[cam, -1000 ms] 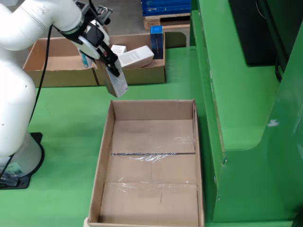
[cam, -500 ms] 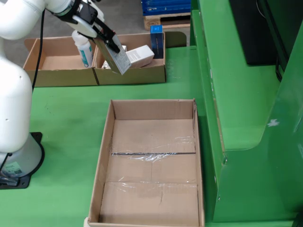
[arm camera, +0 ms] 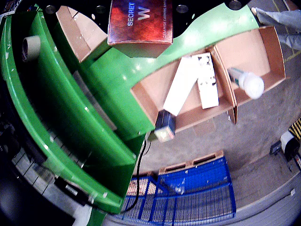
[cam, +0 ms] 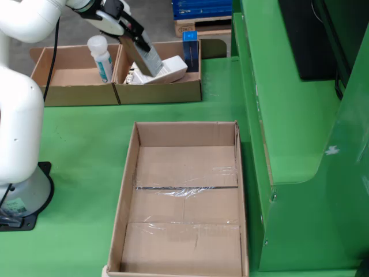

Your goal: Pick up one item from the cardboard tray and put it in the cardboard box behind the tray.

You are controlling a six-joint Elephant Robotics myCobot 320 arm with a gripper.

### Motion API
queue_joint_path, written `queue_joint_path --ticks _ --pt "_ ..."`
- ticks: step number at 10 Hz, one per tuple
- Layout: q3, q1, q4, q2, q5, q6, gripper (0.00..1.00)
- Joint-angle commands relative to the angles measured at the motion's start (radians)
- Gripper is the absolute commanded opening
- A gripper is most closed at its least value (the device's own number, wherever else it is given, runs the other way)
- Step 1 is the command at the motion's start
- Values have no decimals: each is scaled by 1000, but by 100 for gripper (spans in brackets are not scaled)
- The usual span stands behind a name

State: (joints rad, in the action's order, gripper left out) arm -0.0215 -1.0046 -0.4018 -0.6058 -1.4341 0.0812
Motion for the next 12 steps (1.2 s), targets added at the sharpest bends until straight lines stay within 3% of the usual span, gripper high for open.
queue_joint_path --ticks 1,6,12 --pt "21 -35 82 8 21 -5 0" --pt "21 -40 199 -19 13 24 0" --pt "21 -91 123 2 4 83 0"
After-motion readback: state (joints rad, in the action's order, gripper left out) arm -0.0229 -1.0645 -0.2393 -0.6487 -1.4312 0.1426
